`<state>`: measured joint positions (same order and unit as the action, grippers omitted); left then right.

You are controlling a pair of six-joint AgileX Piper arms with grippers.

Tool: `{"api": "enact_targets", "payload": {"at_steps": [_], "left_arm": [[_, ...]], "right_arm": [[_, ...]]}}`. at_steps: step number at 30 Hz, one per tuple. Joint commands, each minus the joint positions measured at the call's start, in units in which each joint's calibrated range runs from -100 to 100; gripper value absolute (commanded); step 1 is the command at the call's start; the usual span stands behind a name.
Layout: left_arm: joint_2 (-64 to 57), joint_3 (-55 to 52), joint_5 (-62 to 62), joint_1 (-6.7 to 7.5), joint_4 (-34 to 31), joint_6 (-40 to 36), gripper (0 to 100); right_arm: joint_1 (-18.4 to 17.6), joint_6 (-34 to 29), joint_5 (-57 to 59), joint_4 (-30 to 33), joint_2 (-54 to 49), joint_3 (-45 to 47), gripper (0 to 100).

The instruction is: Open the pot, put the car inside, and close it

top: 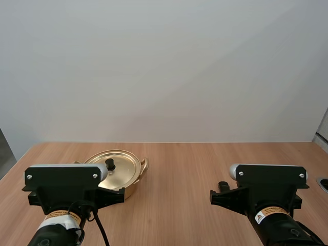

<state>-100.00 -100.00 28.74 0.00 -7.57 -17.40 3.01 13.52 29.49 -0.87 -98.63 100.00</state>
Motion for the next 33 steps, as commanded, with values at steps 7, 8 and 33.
{"api": "enact_targets", "payload": {"at_steps": [7,8,33], "left_arm": [[0.00,0.00,0.05,0.00,-0.01,-0.02,0],[0.00,0.00,0.05,0.00,-0.01,-0.02,0],[0.00,5.49,-2.91,0.00,2.64,9.12,0]], "right_arm": [[0.02,-0.02,-0.04,0.06,0.03,0.00,0],[0.02,-0.02,-0.04,0.06,0.03,0.00,0],[0.02,-0.02,-0.25,-2.35,0.03,0.00,0]]}}
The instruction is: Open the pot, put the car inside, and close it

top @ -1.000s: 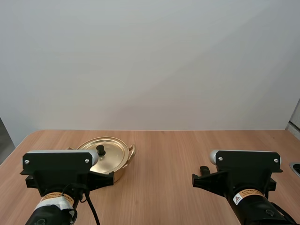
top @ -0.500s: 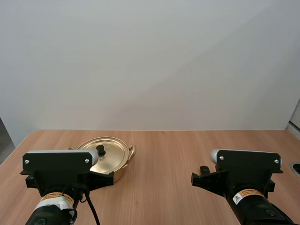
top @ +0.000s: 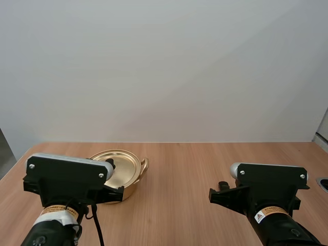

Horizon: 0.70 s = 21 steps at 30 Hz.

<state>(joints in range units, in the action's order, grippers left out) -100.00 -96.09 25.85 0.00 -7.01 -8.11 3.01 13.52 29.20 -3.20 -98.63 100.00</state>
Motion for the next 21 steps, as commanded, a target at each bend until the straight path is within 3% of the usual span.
{"api": "enact_targets", "payload": {"at_steps": [1,6,8,12,14,21], "left_arm": [[0.00,2.60,0.24,0.00,3.01,-0.17,0],[0.00,6.97,8.93,-0.04,3.73,0.05,0],[0.00,8.18,11.46,-0.04,2.75,0.05,0],[0.00,10.74,11.46,-0.04,2.09,0.13,0],[0.00,12.38,11.46,-0.04,2.22,0.84,0],[0.00,17.71,12.24,-0.04,8.82,2.10,0]], "right_arm": [[0.02,-0.02,0.04,-0.02,0.03,0.00,0],[0.02,-0.02,-0.01,-1.37,0.03,0.00,0],[0.02,-0.02,-0.17,-4.70,0.03,0.00,0],[0.02,-0.02,-8.83,-6.85,0.03,0.00,0],[0.02,-0.02,-12.94,-3.41,0.03,0.00,0],[0.02,-0.02,-15.30,18.08,0.03,0.00,0]]}}
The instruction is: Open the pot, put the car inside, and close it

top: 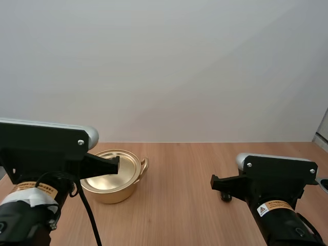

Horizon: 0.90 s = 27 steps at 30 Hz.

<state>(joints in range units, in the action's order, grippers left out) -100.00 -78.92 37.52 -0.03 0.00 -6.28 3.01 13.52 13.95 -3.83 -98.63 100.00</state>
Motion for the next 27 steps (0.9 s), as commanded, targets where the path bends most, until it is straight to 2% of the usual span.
{"api": "enact_targets", "payload": {"at_steps": [1,3,6,9,12,17,20,27], "left_arm": [[0.00,0.87,1.61,-0.01,2.80,0.52,0],[1.04,0.99,4.34,-0.01,3.41,0.52,0],[5.50,0.99,5.94,-0.01,3.41,1.71,0],[10.97,1.05,5.94,-0.01,3.41,3.24,0],[15.36,1.71,5.78,-0.84,3.86,3.80,0],[22.91,6.53,11.22,-2.03,13.64,12.18,0],[28.89,10.81,15.49,-2.22,17.60,15.41,0],[45.89,21.22,28.27,-2.22,17.20,17.27,0]], "right_arm": [[0.02,-0.02,-0.06,21.51,0.03,0.00,0],[0.02,-0.02,-0.35,25.74,0.17,0.00,0],[0.02,-0.02,-0.41,28.64,0.26,0.00,0],[0.02,-0.02,-0.41,28.46,0.26,-0.32,0],[0.02,-0.02,1.24,27.97,0.26,-1.56,0],[0.02,-0.02,6.66,28.48,0.26,-3.49,0],[0.02,-0.02,7.64,29.38,0.26,-3.85,0],[0.02,-0.02,8.70,29.38,0.26,-3.85,0]]}}
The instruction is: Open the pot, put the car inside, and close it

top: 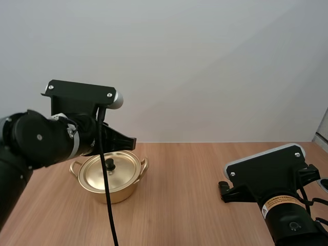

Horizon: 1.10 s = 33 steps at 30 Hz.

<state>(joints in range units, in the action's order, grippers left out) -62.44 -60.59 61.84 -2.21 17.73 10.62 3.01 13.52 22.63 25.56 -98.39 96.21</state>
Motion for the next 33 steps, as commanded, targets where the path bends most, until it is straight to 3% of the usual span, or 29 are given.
{"api": "enact_targets", "payload": {"at_steps": [1,16,26,30,33], "left_arm": [[10.56,4.11,5.53,-0.04,-1.30,0.37,0],[30.23,6.60,6.46,-0.22,-9.78,-1.86,0],[34.48,11.05,8.06,-0.22,-9.92,-1.59,1],[34.48,13.18,10.38,-0.22,-9.92,-1.49,14],[34.48,13.45,10.48,-0.22,-9.92,-1.49,32]], "right_arm": [[0.02,-0.02,0.27,0.00,0.02,-0.06,0],[0.02,-0.02,0.56,0.00,0.02,-0.06,0],[0.02,-0.02,0.56,0.00,0.02,-0.06,0],[0.02,-0.02,0.56,0.00,0.02,-0.06,0],[0.02,-0.02,0.56,0.00,0.02,-0.06,0]]}}
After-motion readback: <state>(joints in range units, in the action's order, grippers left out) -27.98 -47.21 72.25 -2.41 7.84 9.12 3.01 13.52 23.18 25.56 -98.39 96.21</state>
